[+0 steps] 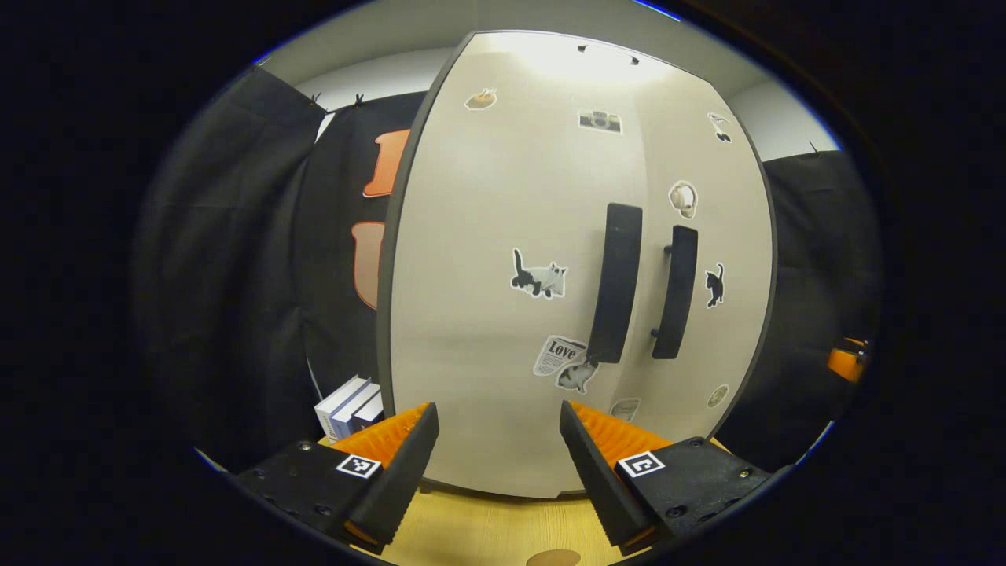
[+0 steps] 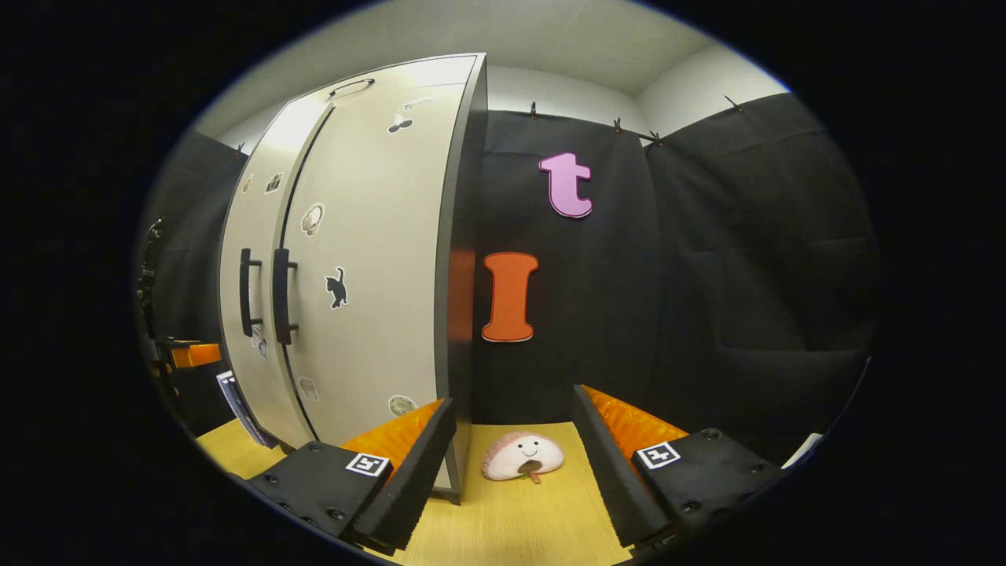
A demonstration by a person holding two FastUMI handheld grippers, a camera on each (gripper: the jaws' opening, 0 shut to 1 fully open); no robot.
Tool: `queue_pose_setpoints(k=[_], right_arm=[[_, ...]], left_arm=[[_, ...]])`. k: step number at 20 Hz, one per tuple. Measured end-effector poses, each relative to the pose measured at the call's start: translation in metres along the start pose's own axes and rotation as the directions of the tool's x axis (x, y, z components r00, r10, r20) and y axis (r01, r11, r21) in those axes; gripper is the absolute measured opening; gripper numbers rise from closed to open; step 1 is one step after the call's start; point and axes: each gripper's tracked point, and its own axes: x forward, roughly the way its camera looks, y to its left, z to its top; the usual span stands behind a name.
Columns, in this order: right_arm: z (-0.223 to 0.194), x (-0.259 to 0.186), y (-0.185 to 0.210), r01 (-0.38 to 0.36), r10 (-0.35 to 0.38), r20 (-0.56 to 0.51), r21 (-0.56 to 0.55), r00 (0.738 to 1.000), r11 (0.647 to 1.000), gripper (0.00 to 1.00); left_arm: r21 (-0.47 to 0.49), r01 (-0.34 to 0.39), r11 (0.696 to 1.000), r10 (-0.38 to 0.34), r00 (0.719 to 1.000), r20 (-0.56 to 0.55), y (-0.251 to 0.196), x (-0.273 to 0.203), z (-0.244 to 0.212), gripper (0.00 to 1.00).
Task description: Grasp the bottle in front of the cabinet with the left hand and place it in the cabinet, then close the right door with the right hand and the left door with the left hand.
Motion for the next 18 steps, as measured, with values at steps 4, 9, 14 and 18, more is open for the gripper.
queue_pose_setpoints(k=[4, 9, 14, 18], right_arm=[[0.003, -0.003, 0.003, -0.012, 0.012, 0.006, -0.001, 1.0, 1.0, 0.98], [0.01, -0.014, 0.005, -0.023, 0.023, 0.018, -0.001, 1.0, 1.0, 0.98], [0.012, -0.023, 0.004, -0.041, 0.041, 0.022, -0.003, 0.999, 0.999, 0.98], [0.012, -0.031, 0.003, -0.053, 0.053, 0.02, -0.015, 0.998, 0.998, 0.98]], left_arm=[[-0.025, -0.005, 1.0, 0.006, 0.999, 0.039, 0.003, -0.036, 0.026, 0.94], [0.007, -0.035, 0.999, 0.034, 0.994, 0.108, 0.007, -0.075, 0.053, 0.94], [0.003, -0.03, 1.0, 0.03, 0.989, 0.145, 0.001, -0.097, 0.064, 0.94], [-0.041, -0.003, 0.999, 0.009, 0.99, 0.141, -0.011, -0.104, 0.062, 0.95]])
